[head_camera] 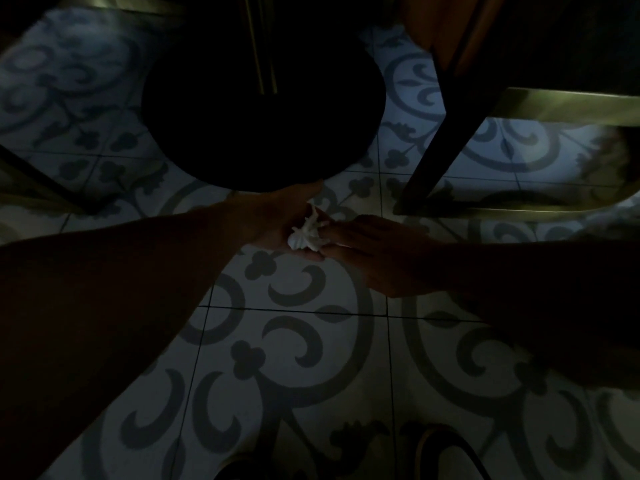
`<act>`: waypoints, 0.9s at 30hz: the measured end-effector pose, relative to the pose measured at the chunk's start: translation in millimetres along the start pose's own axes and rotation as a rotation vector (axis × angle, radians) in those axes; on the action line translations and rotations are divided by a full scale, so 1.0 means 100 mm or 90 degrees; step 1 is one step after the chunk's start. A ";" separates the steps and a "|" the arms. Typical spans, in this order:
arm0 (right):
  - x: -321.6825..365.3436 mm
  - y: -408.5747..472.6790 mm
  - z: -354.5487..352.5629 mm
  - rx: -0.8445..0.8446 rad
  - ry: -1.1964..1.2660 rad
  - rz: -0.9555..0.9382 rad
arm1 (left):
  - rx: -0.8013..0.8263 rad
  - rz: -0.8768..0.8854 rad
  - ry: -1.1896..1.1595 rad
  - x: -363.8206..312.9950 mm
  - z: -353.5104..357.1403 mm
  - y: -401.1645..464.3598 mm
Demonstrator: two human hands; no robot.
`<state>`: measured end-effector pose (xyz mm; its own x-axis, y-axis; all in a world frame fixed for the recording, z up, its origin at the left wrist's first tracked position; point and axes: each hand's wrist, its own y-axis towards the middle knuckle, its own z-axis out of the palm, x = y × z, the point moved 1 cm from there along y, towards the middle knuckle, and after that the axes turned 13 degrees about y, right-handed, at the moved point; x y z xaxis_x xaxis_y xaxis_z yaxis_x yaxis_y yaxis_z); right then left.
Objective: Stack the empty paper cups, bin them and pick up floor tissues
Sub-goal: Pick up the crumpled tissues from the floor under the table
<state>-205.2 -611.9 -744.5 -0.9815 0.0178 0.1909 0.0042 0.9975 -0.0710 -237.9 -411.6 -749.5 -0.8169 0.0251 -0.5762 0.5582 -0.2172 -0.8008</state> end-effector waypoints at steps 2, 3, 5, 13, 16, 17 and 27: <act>0.00 0.03 0.00 -0.004 -0.007 0.008 | -0.002 -0.007 0.021 -0.01 0.03 -0.02; -0.01 0.04 0.01 -0.005 -0.011 0.012 | -0.006 -0.007 0.028 -0.01 0.04 -0.03; -0.04 0.06 0.03 0.002 -0.026 0.028 | -0.009 -0.013 0.025 -0.02 0.07 -0.03; -0.05 0.07 0.06 0.023 -0.106 0.018 | -0.023 -0.023 0.041 -0.02 0.08 0.00; -0.06 0.07 0.11 0.036 -0.114 0.023 | -0.052 -0.029 0.071 0.01 0.02 0.05; -0.06 0.08 0.12 0.044 -0.111 0.023 | -0.062 -0.030 0.077 0.02 0.01 0.05; -0.06 0.08 0.12 -0.003 -0.059 0.035 | -0.131 0.025 0.148 -0.01 0.03 0.01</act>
<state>-201.5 -604.9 -758.1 -0.9932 0.0669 0.0952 0.0598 0.9954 -0.0749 -236.6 -414.3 -749.0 -0.7527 0.2484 -0.6097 0.6252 -0.0206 -0.7802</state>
